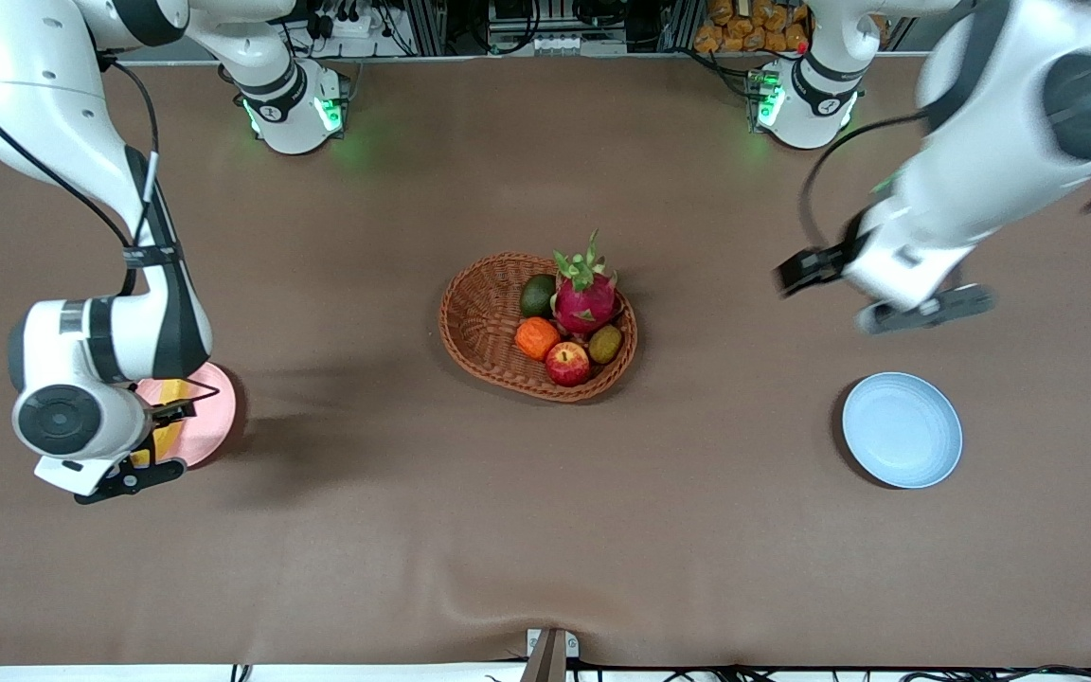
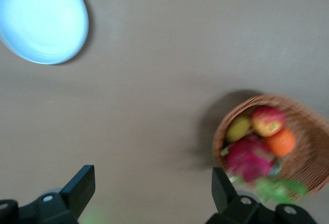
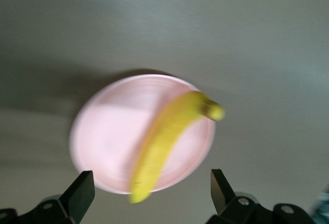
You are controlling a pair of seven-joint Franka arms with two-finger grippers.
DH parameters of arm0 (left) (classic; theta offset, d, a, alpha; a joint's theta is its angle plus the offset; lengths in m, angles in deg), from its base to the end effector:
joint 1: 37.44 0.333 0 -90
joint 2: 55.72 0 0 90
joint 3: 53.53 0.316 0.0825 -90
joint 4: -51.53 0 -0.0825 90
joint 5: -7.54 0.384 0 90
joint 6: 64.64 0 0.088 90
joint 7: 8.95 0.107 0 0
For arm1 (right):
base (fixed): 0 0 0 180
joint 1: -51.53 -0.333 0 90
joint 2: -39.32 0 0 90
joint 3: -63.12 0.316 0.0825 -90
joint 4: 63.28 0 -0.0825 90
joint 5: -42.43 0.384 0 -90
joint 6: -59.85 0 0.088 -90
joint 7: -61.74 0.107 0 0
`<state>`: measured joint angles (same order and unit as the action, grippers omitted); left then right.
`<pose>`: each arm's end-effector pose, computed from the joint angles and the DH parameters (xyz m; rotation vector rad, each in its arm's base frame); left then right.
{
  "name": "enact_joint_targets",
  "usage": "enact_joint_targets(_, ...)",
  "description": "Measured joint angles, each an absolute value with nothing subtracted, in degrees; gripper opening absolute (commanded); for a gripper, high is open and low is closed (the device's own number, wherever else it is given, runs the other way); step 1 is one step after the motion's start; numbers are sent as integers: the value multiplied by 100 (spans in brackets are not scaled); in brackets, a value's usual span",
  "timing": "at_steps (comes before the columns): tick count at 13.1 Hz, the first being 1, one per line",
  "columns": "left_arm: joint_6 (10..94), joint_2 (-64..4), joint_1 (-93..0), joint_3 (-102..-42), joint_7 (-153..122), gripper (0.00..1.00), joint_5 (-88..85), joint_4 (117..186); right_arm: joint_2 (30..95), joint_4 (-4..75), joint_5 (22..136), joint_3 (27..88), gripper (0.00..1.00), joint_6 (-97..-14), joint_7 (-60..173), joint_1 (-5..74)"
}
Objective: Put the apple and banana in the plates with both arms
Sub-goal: 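Lower the banana onto the pink plate while the left gripper reaches out, then open the right gripper and withdraw while the left gripper reaches the apple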
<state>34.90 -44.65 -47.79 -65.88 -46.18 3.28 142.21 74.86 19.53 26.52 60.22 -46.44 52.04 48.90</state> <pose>0.5709 -0.2351 0.5226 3.0290 0.4120 -0.1327 0.6932 -0.0187 0.3131 2.8267 0.3950 -0.3360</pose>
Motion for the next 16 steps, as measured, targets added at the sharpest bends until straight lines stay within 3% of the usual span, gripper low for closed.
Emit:
enact_joint_targets(3, 4516, -3857, -5519, -6603, -6099, 100, 405, 14208, 7142, 1945, 3324, 5961, 100, -4353, 5199, 4897)
enact_joint_targets(9, 5695, -2565, -6262, -6591, -7542, 100, 1049, 13740, 6641, 2113, 3711, 5922, 100, -4277, 5198, 4924)
enact_joint_targets(16, 6299, -1491, -6772, -6584, -7701, 100, 1050, 13417, 5217, 2850, 4136, 5896, 100, -4251, 5216, 5046)
